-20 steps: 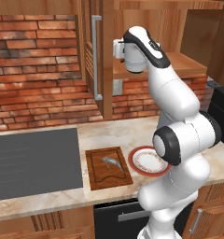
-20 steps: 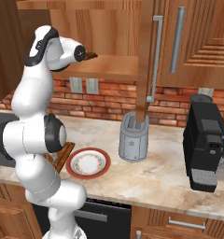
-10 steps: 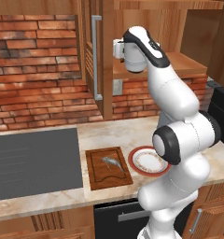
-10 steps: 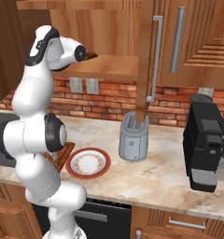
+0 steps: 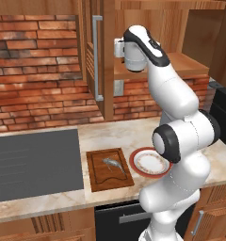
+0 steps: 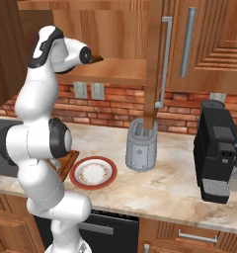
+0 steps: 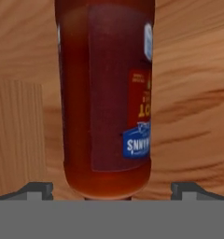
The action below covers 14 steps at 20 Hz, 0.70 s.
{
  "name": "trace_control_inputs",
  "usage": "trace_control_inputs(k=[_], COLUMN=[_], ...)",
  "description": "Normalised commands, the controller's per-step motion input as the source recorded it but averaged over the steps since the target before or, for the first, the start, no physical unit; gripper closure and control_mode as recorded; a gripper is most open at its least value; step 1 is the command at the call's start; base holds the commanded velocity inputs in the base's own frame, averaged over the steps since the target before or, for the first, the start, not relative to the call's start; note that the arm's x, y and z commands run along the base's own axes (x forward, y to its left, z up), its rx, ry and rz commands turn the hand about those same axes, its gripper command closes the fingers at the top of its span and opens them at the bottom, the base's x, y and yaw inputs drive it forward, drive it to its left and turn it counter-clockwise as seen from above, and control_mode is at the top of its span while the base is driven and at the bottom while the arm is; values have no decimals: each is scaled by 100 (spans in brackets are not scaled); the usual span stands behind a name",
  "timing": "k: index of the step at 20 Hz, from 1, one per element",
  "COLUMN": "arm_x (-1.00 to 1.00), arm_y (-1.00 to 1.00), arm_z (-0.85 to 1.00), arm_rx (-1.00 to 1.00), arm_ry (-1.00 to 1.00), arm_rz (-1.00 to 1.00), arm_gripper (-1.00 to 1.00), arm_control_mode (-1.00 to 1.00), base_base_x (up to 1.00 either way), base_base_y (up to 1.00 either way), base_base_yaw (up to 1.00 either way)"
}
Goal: Pick the fish from the plate and place it on the cutting board. Then pick the condiment bottle from the cabinet and place it next to the cutting board.
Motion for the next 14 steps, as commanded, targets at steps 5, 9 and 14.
trace_control_inputs(k=[5, 9, 14], arm_x=[2, 0, 0], arm_y=[0, 0, 0], arm_z=[0, 0, 0], arm_rx=[0, 0, 0], arm_ry=[0, 0, 0], arm_rz=[0, 0, -1], arm_gripper=[-100, -100, -100], arm_control_mode=[-100, -100, -100], base_base_x=[0, 0, 0], base_base_y=[0, 0, 0], base_base_yaw=[0, 0, 0])
